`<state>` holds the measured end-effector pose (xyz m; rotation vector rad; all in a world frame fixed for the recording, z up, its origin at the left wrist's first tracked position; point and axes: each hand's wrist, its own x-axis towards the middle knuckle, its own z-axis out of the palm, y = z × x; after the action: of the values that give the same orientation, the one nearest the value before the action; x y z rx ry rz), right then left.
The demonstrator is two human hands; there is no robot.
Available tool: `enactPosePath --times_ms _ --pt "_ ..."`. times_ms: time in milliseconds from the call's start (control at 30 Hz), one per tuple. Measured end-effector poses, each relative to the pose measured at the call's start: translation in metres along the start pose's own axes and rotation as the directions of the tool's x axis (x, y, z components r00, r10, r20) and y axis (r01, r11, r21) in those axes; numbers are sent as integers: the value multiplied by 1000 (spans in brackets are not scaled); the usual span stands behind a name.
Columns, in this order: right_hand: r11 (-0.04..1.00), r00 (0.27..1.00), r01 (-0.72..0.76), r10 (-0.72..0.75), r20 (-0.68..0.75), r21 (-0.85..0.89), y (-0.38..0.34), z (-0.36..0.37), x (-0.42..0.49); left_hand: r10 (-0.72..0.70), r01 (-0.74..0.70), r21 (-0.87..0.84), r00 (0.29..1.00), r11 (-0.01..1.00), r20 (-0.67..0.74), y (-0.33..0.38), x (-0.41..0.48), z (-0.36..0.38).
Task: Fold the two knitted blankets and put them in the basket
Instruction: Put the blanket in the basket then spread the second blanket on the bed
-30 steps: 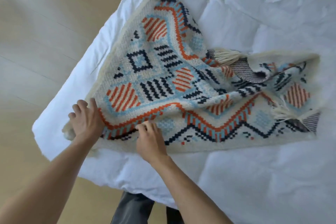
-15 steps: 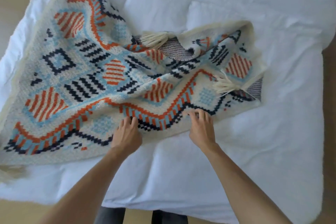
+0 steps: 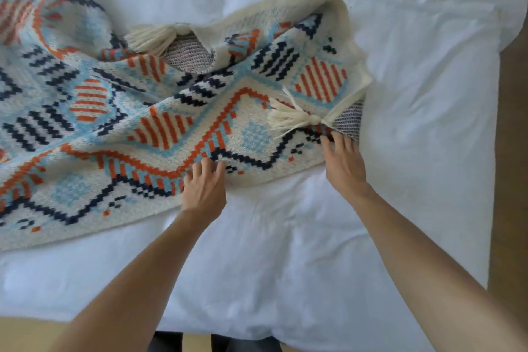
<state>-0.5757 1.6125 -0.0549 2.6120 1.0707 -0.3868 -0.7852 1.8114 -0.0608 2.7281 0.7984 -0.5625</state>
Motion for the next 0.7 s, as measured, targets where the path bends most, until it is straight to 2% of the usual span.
enactPosePath --times_ms 167,300,500,600,700 --pt "1000 999 25 -25 -33 -3 22 -1 8 -7 5 19 997 1000 77 10 11 -5" --pt "998 999 2 1 -52 69 28 0 -16 -19 13 39 988 999 150 18 -2 -4" --pt "985 986 -64 87 -141 158 25 30 -123 11 -40 86 949 995 316 30 -48 5" --pt "980 984 -112 133 -121 163 16 56 -188 36 -101 125 896 987 442 40 -78 14" --pt "973 987 -144 154 -42 179 3 70 -233 47 -142 167 880 976 472 46 -100 23"
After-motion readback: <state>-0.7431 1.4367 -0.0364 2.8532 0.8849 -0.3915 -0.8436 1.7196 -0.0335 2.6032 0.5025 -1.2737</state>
